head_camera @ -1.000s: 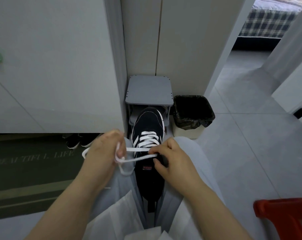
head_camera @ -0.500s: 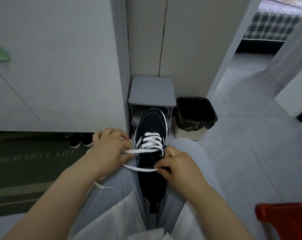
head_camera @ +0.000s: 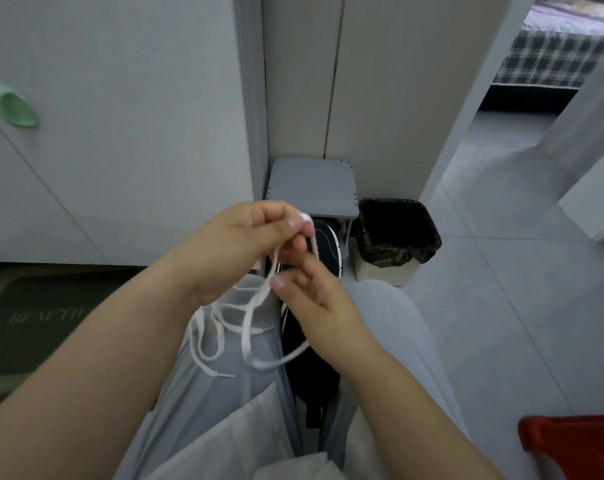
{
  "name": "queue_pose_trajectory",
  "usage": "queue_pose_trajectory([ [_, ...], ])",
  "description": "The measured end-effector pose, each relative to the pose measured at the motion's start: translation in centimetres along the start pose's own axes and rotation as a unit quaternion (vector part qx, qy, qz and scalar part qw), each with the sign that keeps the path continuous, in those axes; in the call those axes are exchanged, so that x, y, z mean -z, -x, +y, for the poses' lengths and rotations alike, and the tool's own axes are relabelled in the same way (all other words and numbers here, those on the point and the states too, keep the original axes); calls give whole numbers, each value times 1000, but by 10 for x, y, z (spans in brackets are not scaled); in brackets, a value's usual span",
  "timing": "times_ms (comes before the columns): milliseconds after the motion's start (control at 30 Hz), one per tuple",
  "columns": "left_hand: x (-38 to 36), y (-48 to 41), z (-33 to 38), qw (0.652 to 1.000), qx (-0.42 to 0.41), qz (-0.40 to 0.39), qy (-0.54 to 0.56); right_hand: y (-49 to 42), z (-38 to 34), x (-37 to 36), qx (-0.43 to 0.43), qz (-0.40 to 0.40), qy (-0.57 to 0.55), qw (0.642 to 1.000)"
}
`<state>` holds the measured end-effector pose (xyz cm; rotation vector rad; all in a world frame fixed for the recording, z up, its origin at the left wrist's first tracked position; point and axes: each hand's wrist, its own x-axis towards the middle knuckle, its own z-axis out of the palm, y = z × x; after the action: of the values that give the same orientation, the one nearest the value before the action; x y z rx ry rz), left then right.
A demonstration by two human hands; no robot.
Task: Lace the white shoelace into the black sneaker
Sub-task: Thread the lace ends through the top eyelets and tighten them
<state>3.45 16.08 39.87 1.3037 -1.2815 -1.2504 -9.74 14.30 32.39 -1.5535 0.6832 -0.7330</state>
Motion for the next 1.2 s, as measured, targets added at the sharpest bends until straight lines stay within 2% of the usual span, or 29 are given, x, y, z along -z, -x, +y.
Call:
queue_pose_trajectory([
  [100,7,-1,-3,990,-4,21,143,3,2,9,8,7,32,999],
  [200,4,-1,-7,972,-13,32,232,2,1,5,8,0,-7,1000],
  [333,-4,-2,-8,961,-28,27,272,-6,-2,-10,22,-15,-3,1000],
  [400,1,-2,-5,964,-32,59,256,-6,-5,-6,27,6,13,1000],
  [600,40,-5,-17,970,2,218,106,3,-3,40,19,85,-16,996],
  [667,52,-4,-26,966,10,256,-19,10,1,55,14,101,-14,995],
  [767,69,-1,-39,933,9,293,-210,22,3,73,5,105,7,994],
  [867,81,-2,-54,903,35,271,-331,29,7,85,-21,88,24,996],
  [1000,89,-6,-75,842,63,262,-467,33,9,90,-45,132,10,990],
  [1067,85,-8,-83,799,47,264,-538,33,5,89,-33,135,33,990],
  [1100,79,-9,-84,792,14,262,-552,32,3,86,-24,119,59,991],
  [1167,51,-8,-77,814,-96,221,-529,25,0,77,-5,72,132,989],
  [1200,31,-6,-66,845,-139,170,-488,20,0,71,2,49,173,984],
])
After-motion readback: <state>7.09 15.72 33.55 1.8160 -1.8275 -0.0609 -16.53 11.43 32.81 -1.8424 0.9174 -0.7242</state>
